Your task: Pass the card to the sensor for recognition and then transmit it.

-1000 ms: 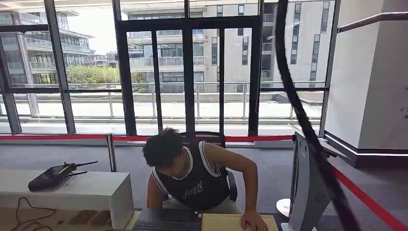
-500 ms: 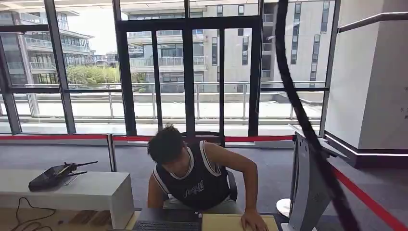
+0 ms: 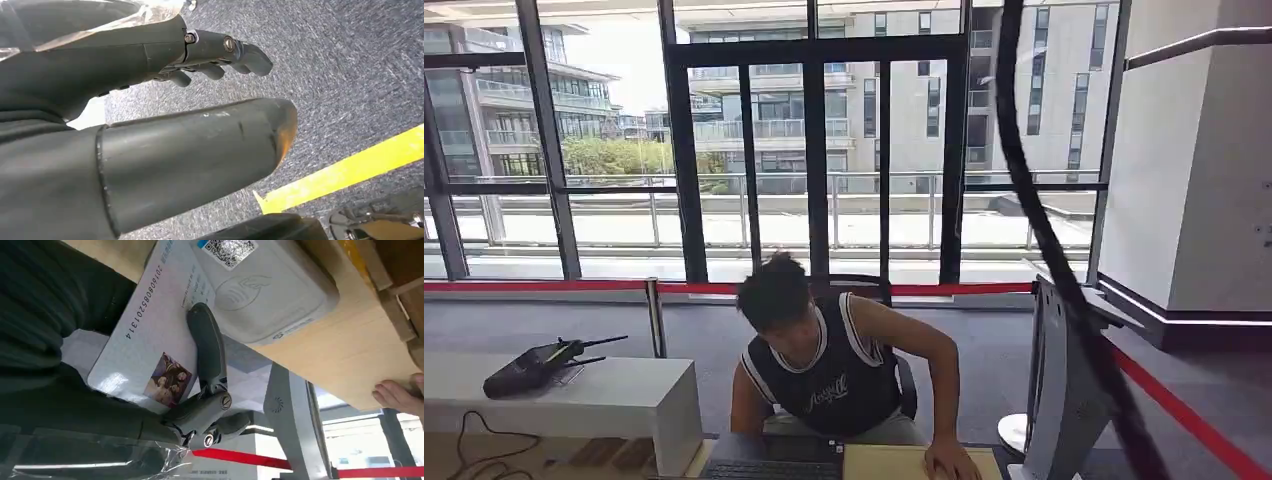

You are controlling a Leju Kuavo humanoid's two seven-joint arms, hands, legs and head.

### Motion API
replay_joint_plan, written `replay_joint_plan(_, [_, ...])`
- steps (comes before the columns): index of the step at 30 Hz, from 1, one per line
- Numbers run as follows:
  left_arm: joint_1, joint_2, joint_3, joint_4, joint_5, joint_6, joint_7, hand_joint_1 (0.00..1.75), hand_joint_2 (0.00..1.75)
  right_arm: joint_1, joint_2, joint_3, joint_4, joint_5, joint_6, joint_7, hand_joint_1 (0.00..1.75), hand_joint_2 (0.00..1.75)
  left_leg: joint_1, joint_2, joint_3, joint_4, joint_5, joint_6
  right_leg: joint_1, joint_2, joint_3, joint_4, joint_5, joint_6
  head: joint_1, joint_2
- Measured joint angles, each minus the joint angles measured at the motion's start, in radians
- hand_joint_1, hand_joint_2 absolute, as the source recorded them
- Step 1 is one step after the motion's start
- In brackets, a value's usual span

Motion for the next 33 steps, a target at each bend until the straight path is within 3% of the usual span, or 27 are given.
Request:
replay_joint_plan(16, [0.001,0.0,0.0,0.0,-0.007,0.002,-0.007,0.0,0.0,-0.03,0.016,0.0,0.028,-0.024,-0.048,-0.011,1.75,1.75,0.0,0.0,0.0,0.0,0.0,0.0,0.0,0.0,0.0,0.0,0.001,0.0,0.0,0.0])
replay_joint_plan(18, [0.001,0.0,0.0,0.0,-0.009,0.004,-0.009,0.0,0.0,-0.044,0.005,-0.005,0.003,-0.037,-0.08,-0.007,1.75,1.75,0.0,0.0,0.0,0.0,0.0,0.0,0.0,0.0,0.0,0.0,0.002,0.0,0.0,0.0])
replay_joint_plan(25, [0.001,0.0,0.0,0.0,-0.015,0.003,-0.013,0.0,0.0,-0.109,-0.038,-0.033,-0.139,-0.014,-0.09,0.046,1.75,1.75,0.0,0.0,0.0,0.0,0.0,0.0,0.0,0.0,0.0,0.0,0.002,0.0,0.0,0.0])
replay_joint_plan(33, [0.001,0.0,0.0,0.0,-0.026,0.001,-0.017,0.0,0.0,-0.177,-0.058,-0.06,-0.279,0.05,-0.04,0.074,1.75,1.75,0.0,0.0,0.0,0.0,0.0,0.0,0.0,0.001,0.0,0.0,0.002,0.0,0.0,0.0])
